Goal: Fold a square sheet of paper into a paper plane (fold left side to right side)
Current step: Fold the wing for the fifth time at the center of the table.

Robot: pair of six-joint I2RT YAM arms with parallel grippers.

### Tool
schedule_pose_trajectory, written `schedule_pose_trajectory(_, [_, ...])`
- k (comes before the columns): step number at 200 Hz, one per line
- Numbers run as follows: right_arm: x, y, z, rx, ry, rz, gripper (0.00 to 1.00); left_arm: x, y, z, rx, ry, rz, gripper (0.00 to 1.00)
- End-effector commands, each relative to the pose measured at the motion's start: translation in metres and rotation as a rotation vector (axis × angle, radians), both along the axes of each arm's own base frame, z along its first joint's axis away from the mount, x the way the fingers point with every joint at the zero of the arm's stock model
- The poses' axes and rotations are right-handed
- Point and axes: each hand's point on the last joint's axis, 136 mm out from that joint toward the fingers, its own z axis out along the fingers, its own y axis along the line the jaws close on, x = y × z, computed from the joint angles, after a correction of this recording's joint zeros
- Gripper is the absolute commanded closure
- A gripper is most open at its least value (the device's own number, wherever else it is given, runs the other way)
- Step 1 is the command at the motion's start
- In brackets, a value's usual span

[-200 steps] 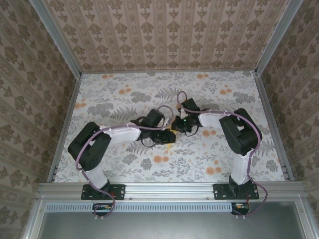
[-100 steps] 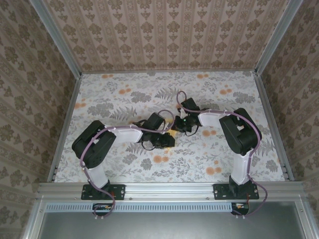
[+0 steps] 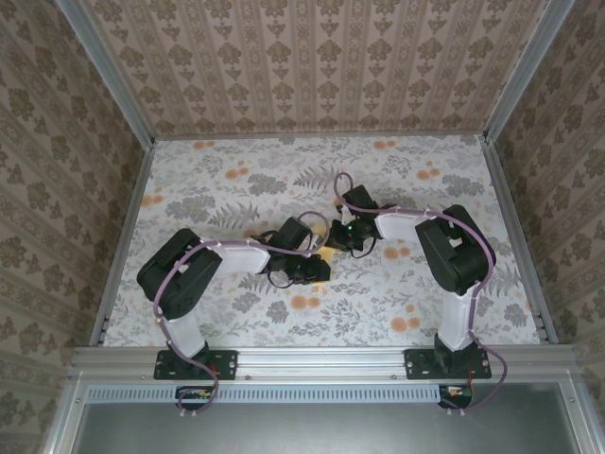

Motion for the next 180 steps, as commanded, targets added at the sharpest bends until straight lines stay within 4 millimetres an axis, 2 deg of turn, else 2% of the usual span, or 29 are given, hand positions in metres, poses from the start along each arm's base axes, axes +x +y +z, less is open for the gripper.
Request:
schedule_pose_trajectory(1, [-0.017, -0.019, -0.033, -0.127, 0.090, -0.008, 0.88, -0.011, 0.010, -0.016, 0.044, 0.053, 0.010, 0.77])
schedule_pose_trajectory(120, [-0.016, -0.021, -0.032, -0.149, 0.094, -0.002, 0.88, -0.048, 0.023, -0.023, 0.082, 0.093, 0.002, 0.78])
schedule_pose_trajectory(180, [-0.017, -0.021, -0.035, -0.152, 0.102, -0.001, 0.88, -0.048, 0.024, -0.016, 0.071, 0.076, 0.006, 0.78])
